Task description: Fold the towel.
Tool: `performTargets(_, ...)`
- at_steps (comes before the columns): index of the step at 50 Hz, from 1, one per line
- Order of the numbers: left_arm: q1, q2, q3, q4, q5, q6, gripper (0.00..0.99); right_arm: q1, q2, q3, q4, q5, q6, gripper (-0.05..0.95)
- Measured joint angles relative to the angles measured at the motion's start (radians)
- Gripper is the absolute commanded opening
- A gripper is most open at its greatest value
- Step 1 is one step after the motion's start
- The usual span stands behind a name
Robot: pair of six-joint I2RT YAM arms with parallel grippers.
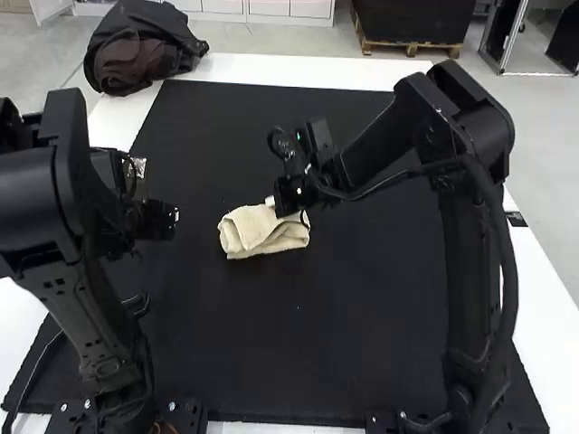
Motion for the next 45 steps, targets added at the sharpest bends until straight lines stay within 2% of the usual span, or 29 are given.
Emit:
performTargets(8,0.0,0.0,0.0,0.006,0.0,0.0,0.966,0.001,0.036,-0.028,0.031,0.0,-0.005,-0.02)
performTargets(22,0.0,0.0,0.0,0.01,0.004,-0.003,0.966,0.011,0.087,-0.083,0.16,0.001,-0.017,-0.02)
performTargets(27,0.0,0.0,0.0,0.01,0.005,-0.008,0.966,0.011,0.089,-0.085,0.168,0.001,-0.016,-0.02)
performTargets(33,0.0,0.0,0.0,0.012,0.008,-0.014,0.964,0.008,0.079,-0.08,0.144,0.0,-0.013,-0.02)
performTargets(40,0.0,0.0,0.0,0.025,0.008,-0.03,0.964,-0.021,0.018,-0.058,0.051,-0.009,-0.013,-0.02)
performTargets(45,0.0,0.0,0.021,-0.007,0.008,-0.045,0.966,-0.068,-0.057,-0.02,-0.006,-0.016,-0.013,-0.02)
